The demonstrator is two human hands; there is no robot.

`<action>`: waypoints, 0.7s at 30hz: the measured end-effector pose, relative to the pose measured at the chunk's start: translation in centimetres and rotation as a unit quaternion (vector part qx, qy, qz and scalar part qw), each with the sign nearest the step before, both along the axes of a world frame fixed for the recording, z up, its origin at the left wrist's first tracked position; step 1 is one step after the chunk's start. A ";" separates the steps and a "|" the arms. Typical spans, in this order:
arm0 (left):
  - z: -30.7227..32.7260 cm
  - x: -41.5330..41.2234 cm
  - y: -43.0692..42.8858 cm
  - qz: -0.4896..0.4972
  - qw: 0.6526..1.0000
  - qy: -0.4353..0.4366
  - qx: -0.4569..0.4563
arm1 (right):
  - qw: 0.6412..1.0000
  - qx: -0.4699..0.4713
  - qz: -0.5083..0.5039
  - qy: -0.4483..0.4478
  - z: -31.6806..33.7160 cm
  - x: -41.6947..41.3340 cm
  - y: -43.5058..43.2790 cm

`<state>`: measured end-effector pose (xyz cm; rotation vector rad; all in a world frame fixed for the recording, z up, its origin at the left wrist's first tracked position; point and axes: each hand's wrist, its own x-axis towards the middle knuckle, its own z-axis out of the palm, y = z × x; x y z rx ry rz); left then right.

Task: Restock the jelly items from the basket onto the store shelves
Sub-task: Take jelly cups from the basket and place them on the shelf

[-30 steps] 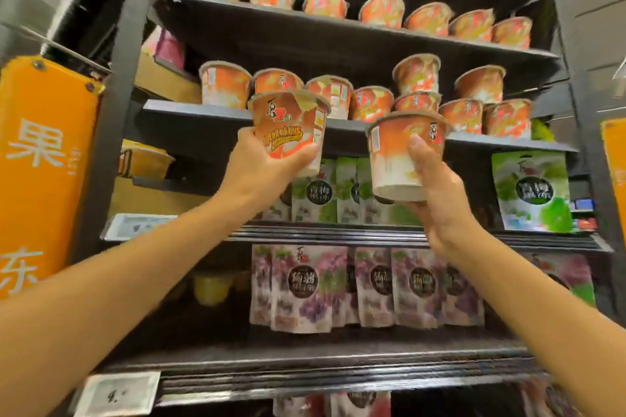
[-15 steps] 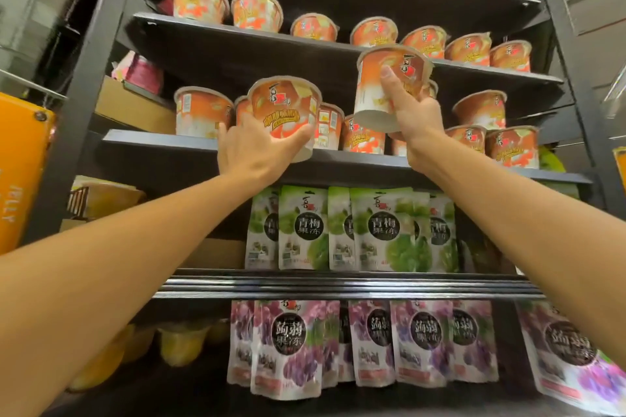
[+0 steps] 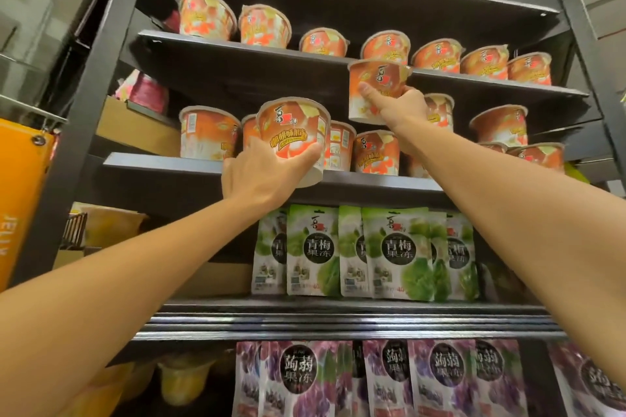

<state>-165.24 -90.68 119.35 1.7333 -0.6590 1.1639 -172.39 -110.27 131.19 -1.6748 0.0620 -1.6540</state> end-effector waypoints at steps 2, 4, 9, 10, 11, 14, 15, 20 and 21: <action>0.1 0.4 0.0 0.001 1.000 0.001 0.002 | 1.000 0.003 -0.022 0.017 0.3 0.8 -0.5; 0.3 0.7 0.0 -0.003 1.000 0.007 -0.005 | 0.999 0.000 -0.041 0.027 0.6 1.4 -0.8; 0.4 0.8 -0.2 -0.001 1.000 0.007 -0.015 | 0.994 0.007 -0.089 0.062 1.1 2.1 -1.2; 0.5 0.8 -0.2 -0.003 1.000 0.011 -0.017 | 0.993 0.010 -0.095 0.071 1.2 2.2 -1.2; 0.5 0.8 -0.2 -0.005 1.000 0.013 -0.019 | 0.992 0.012 -0.101 0.080 1.3 2.4 -1.2; 0.6 0.8 -0.3 -0.011 1.000 0.015 -0.021 | 0.989 0.011 -0.113 0.098 1.3 3.0 -1.4; 0.6 0.8 -0.3 -0.010 1.000 0.015 -0.023 | 0.988 0.012 -0.114 0.099 1.2 3.1 -1.4; 0.7 0.5 -0.3 -0.002 0.999 0.022 -0.025 | 0.986 0.008 -0.111 0.126 0.2 3.4 -0.9; 0.8 0.6 -0.3 -0.003 0.999 0.024 -0.022 | 0.983 0.006 -0.141 0.116 -0.5 3.3 -0.7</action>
